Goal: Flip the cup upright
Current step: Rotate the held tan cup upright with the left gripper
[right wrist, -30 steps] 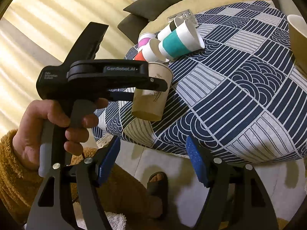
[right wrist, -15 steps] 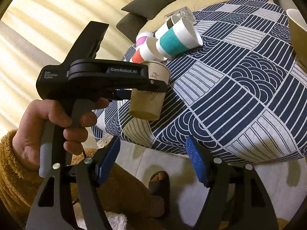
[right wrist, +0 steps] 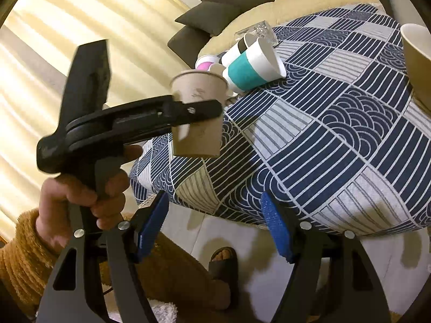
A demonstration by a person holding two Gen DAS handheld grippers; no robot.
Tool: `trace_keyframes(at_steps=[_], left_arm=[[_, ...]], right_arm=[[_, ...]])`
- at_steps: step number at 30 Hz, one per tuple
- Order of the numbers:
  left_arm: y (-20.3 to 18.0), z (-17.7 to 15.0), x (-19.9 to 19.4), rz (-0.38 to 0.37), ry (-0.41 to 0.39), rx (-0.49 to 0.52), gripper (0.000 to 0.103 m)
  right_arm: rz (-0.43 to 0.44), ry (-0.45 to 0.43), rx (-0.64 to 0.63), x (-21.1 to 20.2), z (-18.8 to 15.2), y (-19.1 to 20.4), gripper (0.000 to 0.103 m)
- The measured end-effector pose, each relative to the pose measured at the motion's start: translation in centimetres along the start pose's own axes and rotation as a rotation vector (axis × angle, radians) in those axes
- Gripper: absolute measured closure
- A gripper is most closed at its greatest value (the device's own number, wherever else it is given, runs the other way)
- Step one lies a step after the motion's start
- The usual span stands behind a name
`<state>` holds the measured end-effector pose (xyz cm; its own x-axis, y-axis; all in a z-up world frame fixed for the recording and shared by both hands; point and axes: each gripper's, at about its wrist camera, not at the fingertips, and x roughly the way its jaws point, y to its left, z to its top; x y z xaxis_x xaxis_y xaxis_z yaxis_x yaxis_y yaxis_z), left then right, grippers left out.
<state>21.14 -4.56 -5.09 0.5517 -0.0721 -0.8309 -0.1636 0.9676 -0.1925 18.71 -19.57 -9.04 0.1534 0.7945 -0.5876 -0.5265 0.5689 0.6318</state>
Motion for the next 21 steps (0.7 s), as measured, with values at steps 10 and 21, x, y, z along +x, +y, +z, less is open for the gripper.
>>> trace_keyframes(at_steps=[10, 21], left_arm=[[1.4, -2.0, -2.1, -0.129, -0.306, 0.043, 0.045], [0.5, -5.4, -2.3, 0.014, -0.655, 0.098, 0.045]], right_arm=[[-0.067, -0.017, -0.051, -0.3, 0.7, 0.1, 0.032], [-0.104, -0.070, -0.088, -0.4, 2.6, -0.7, 0.032]])
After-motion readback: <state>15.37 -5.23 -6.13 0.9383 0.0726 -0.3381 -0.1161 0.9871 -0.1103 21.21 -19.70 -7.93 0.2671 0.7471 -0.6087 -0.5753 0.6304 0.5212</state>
